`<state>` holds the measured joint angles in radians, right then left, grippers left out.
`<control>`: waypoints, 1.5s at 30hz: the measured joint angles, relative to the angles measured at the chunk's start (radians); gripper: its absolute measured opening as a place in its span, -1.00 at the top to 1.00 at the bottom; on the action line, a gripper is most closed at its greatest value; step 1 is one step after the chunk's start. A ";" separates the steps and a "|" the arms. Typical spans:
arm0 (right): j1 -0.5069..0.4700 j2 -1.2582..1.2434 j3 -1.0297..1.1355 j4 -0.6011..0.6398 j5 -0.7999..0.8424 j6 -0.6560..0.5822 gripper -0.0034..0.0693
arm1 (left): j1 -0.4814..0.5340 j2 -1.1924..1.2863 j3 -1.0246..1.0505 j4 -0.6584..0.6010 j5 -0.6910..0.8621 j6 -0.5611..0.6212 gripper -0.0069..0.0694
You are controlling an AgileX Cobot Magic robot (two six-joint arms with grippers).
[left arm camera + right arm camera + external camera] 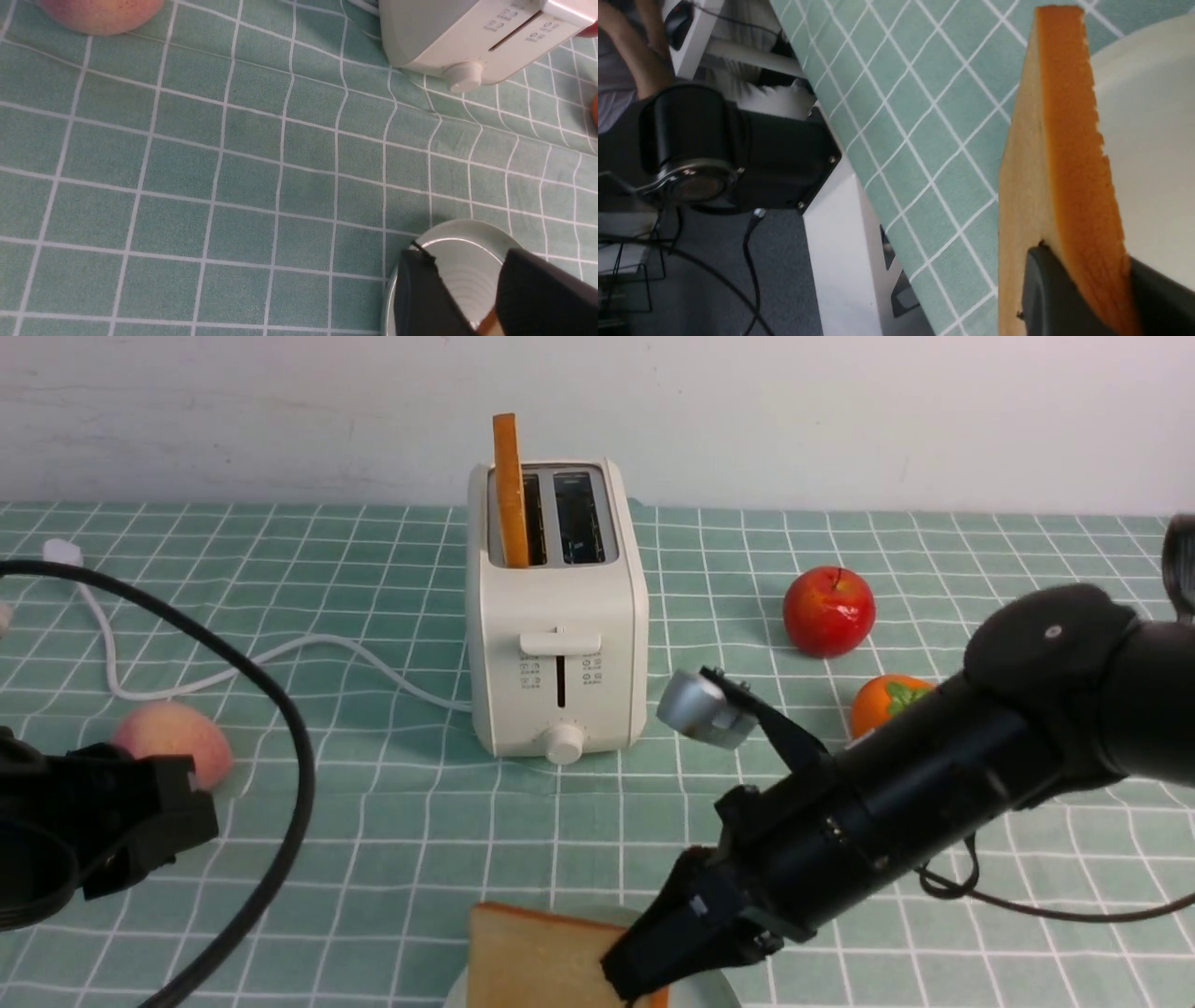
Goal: Take toasted bread from bread machine on blue coffee table place on plate.
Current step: 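Place the held slice of bread on top of the slice on the plate with the right gripper, then reach for a toast slice standing in the toaster with the left gripper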
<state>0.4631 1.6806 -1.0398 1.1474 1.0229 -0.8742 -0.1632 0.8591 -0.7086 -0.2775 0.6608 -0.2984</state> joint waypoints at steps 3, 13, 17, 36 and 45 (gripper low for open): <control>0.000 0.018 0.012 0.004 -0.045 -0.004 0.61 | 0.000 0.000 0.000 0.000 -0.013 0.005 0.19; 0.000 0.018 0.015 0.011 -0.091 0.001 0.08 | 0.000 0.034 -0.033 0.001 -0.254 0.102 0.04; 0.000 0.003 0.015 -0.005 -0.109 -0.004 -0.33 | 0.000 0.108 -0.119 0.001 -0.256 0.134 -0.18; 0.000 -0.401 0.015 -0.538 -0.127 0.474 -0.66 | -0.111 0.863 -1.026 0.116 0.096 0.067 -0.69; 0.000 -0.495 0.015 -0.682 -0.111 0.602 -0.66 | -0.210 1.072 -1.213 0.461 0.120 -0.367 -0.69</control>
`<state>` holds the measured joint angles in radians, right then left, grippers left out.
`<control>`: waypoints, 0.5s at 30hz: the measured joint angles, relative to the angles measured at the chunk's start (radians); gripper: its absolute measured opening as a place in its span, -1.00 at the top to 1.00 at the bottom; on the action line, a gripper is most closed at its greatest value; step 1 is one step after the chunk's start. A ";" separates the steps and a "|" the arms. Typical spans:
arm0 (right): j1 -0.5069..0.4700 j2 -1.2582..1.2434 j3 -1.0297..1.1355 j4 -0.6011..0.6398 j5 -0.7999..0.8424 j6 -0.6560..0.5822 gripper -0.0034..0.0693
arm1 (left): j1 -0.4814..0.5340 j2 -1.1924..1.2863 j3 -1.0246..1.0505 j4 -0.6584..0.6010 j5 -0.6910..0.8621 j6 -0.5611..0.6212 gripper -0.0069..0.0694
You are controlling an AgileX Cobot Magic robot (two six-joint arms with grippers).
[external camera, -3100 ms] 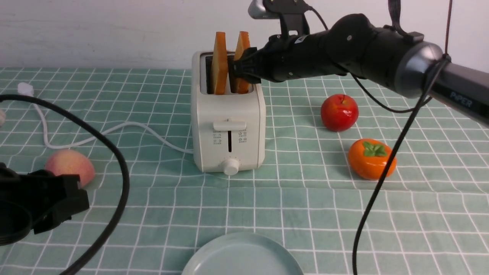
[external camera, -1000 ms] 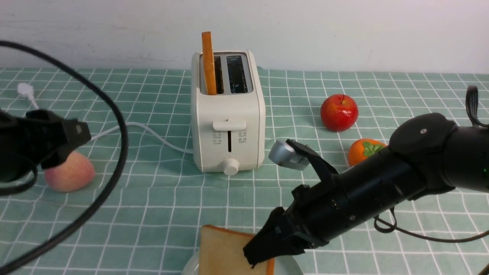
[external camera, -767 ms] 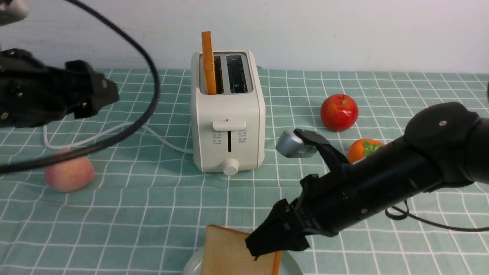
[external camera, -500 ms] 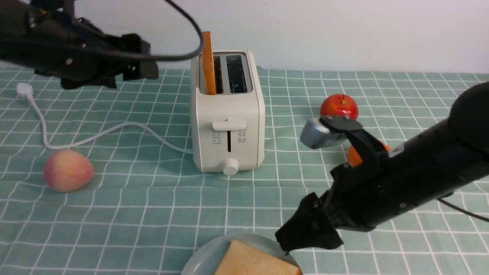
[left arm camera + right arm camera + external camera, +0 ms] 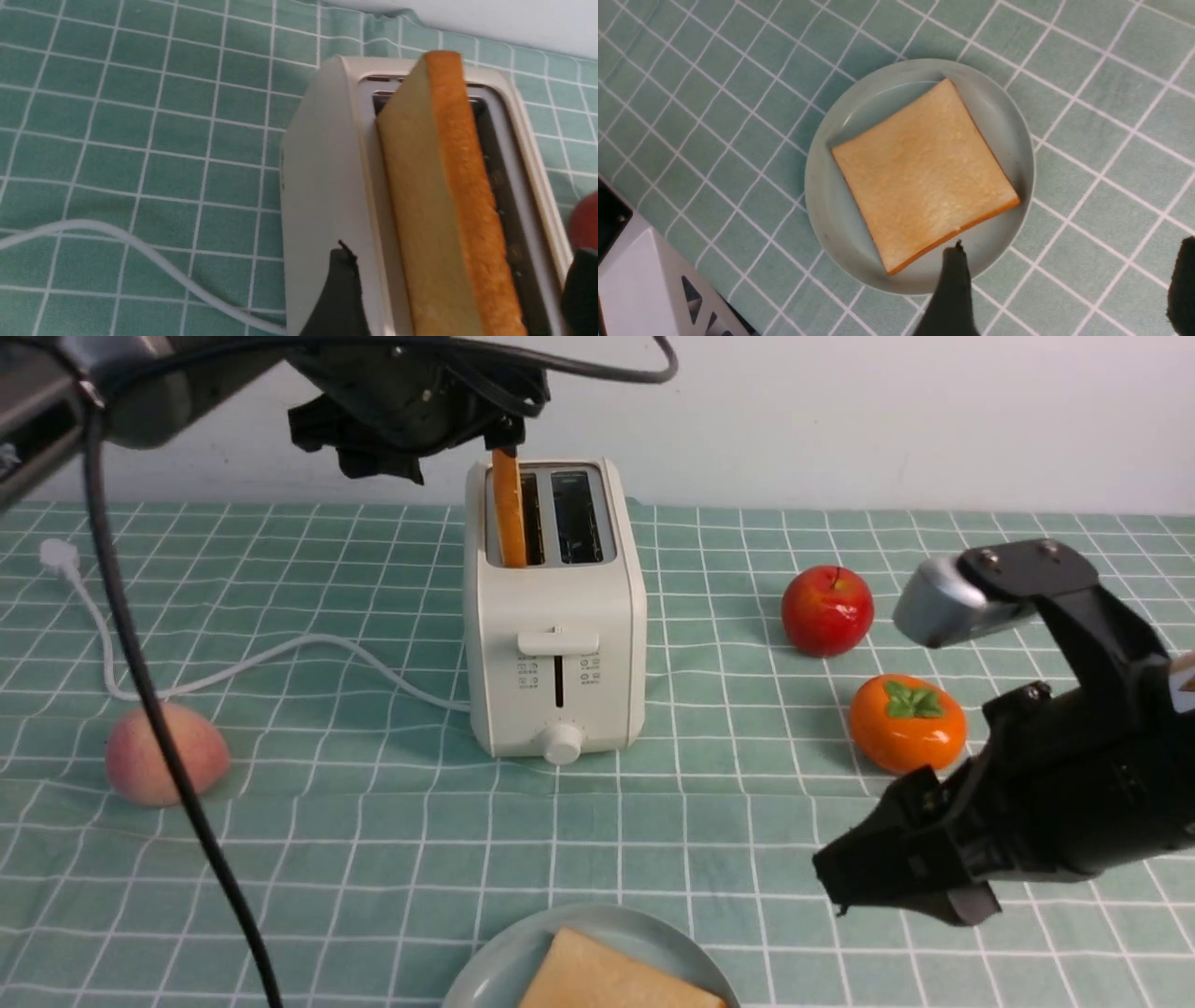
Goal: Take toasted bread from bread machine on blue coffee table place on plate.
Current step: 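Reach for a toast slice standing in the toaster with the left gripper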
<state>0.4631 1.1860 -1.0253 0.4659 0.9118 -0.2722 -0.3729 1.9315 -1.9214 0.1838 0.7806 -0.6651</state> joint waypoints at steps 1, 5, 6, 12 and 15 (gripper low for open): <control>0.000 -0.002 0.000 -0.009 0.003 0.010 -0.66 | 0.000 0.018 -0.005 0.005 -0.005 -0.017 -0.69; 0.000 -0.004 0.000 -0.021 0.023 0.027 -0.66 | 0.000 0.062 -0.009 -0.001 -0.052 -0.038 -0.68; 0.000 -0.004 0.000 -0.022 0.025 0.027 -0.66 | 0.000 0.063 -0.011 -0.003 -0.059 -0.039 -0.68; 0.000 -0.006 0.000 -0.030 0.034 0.028 -0.66 | -0.001 0.075 -0.014 -0.038 -0.080 -0.041 -0.56; 0.000 -0.006 0.000 -0.032 0.037 0.028 -0.66 | -0.001 0.076 -0.014 -0.042 -0.082 -0.041 -0.54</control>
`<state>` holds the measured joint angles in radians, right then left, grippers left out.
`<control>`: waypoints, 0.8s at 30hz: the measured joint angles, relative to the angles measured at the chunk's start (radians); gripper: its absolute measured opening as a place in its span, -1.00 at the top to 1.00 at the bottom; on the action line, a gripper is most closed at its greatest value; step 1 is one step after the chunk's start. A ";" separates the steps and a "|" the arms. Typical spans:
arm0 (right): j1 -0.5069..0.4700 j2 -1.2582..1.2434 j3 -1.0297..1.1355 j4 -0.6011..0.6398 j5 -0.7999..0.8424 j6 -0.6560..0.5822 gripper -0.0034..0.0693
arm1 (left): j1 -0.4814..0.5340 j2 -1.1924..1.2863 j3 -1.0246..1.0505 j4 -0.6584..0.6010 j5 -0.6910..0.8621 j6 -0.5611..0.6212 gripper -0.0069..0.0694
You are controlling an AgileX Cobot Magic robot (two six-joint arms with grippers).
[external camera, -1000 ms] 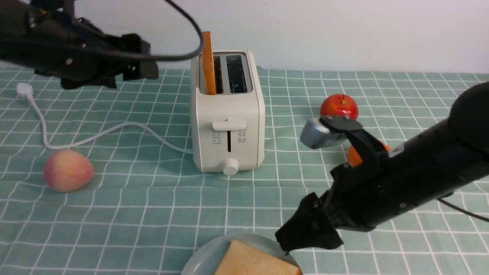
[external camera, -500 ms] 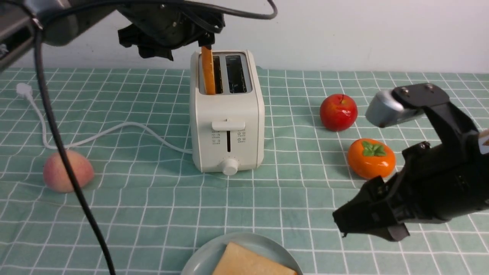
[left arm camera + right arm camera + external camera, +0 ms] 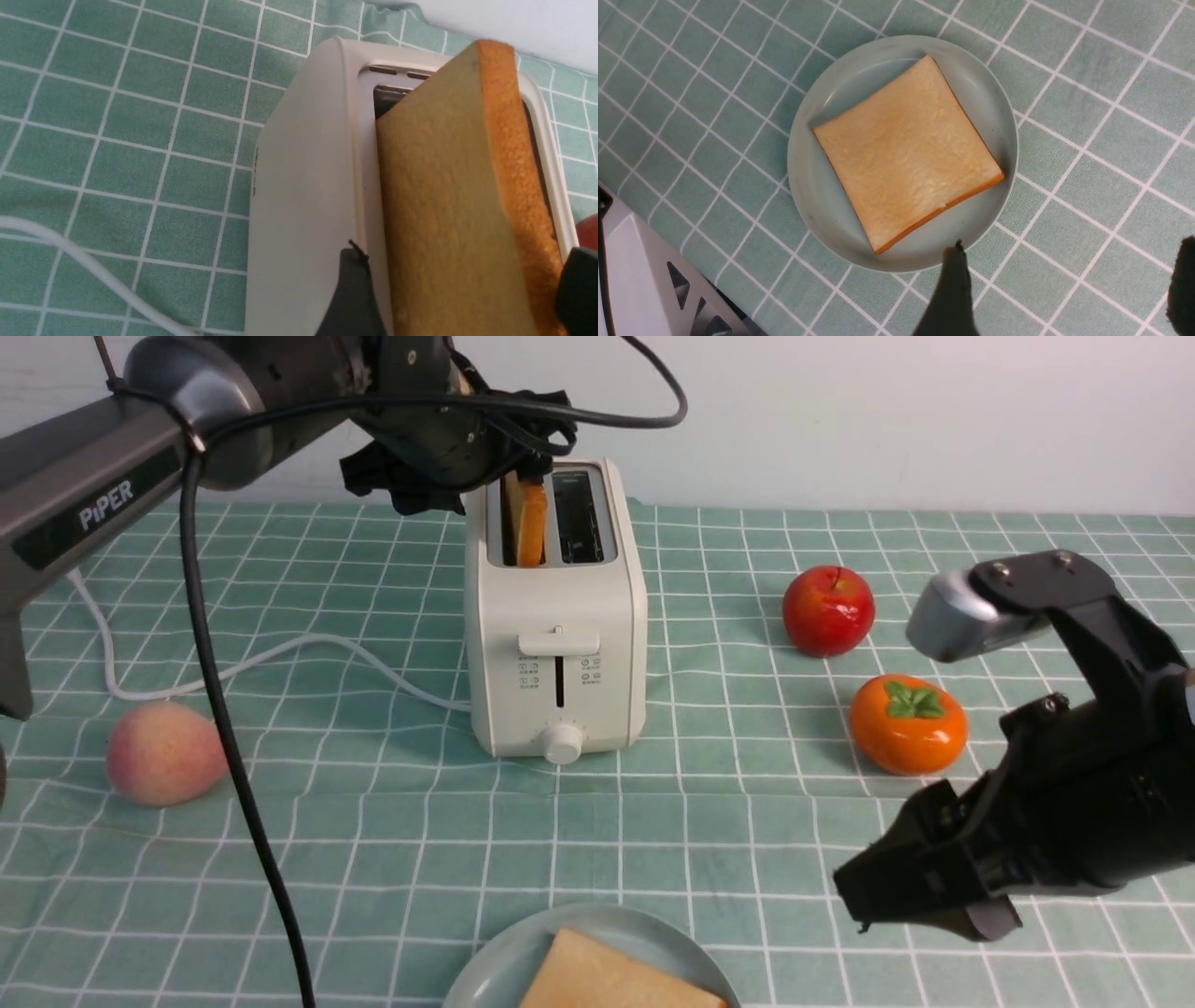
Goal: Take toasted bread from bread machine on blue coffee table place on plate.
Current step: 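Reach for a toast slice standing in the toaster with the left gripper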
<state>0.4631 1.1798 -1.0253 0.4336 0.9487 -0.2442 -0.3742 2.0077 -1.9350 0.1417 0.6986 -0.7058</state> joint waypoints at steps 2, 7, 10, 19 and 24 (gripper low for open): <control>0.000 -0.001 0.000 0.000 0.000 0.000 -0.66 | 0.000 0.000 0.000 0.000 0.001 0.003 -0.54; 0.000 -0.001 0.000 0.000 0.004 0.000 -0.66 | 0.000 -0.017 0.000 0.000 0.023 0.015 -0.54; 0.000 -0.001 0.000 0.000 0.004 0.000 -0.66 | 0.000 -0.028 0.000 -0.004 0.029 0.015 -0.54; 0.000 -0.001 0.000 -0.001 0.011 0.000 -0.66 | 0.000 -0.030 0.000 -0.075 0.026 0.015 -0.54; 0.000 -0.001 0.000 0.000 0.012 0.000 -0.66 | 0.000 -0.016 0.000 -0.076 0.015 0.015 -0.54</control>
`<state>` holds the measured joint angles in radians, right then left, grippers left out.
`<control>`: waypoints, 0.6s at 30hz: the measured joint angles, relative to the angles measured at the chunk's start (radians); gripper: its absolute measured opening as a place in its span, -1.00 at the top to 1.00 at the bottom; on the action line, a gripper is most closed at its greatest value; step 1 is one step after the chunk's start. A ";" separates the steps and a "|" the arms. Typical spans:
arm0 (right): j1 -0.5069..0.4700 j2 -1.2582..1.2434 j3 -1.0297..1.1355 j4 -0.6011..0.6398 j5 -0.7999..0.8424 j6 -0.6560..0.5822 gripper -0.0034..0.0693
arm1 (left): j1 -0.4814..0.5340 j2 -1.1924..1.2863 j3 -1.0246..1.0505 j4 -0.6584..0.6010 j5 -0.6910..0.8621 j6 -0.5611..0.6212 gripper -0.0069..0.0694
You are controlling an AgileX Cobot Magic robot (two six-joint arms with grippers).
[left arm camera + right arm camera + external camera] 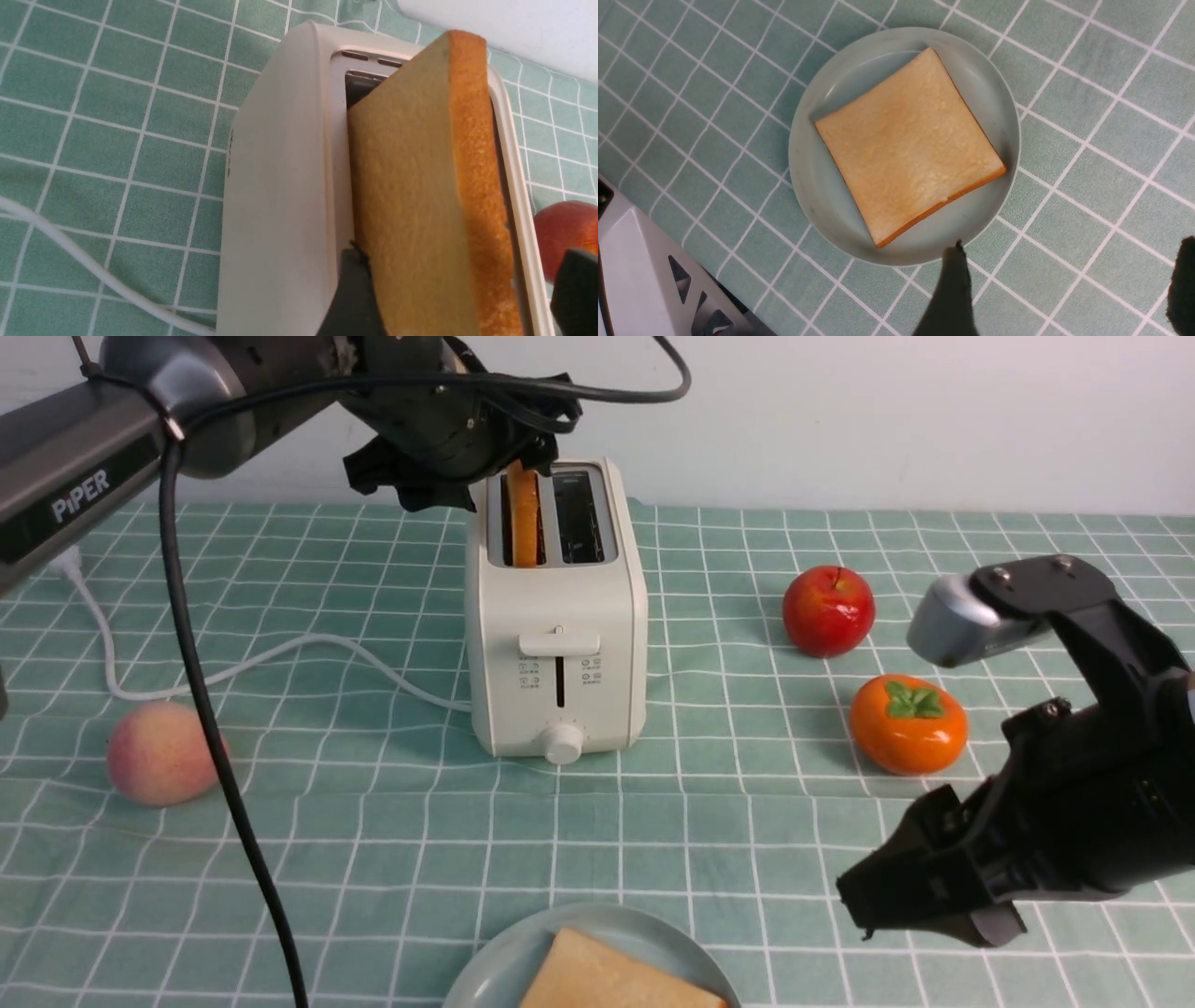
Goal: Take toasted bread from bread machine on blue coffee table place on plate.
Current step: 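Reach for a toast slice standing in the toaster with the left gripper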
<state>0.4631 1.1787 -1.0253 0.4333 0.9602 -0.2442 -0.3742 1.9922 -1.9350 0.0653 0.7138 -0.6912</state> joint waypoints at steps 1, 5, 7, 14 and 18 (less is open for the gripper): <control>0.000 0.000 0.000 0.000 0.000 0.000 -0.66 | 0.000 0.008 0.000 0.000 -0.001 0.000 -0.54; 0.000 0.000 0.000 0.000 0.000 0.000 -0.66 | 0.000 0.048 0.000 0.008 0.005 0.003 -0.51; 0.000 0.000 0.001 0.000 0.000 0.000 -0.66 | 0.002 0.054 -0.001 0.009 0.007 0.003 -0.45; 0.000 0.000 0.001 -0.001 0.000 0.000 -0.66 | 0.002 0.051 -0.004 0.026 0.018 0.003 0.01; 0.000 0.000 0.001 -0.001 0.000 0.000 -0.66 | 0.001 0.034 -0.004 0.032 0.020 0.002 0.27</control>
<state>0.4631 1.1787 -1.0246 0.4321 0.9602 -0.2442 -0.3728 2.0266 -1.9385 0.0975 0.7339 -0.6894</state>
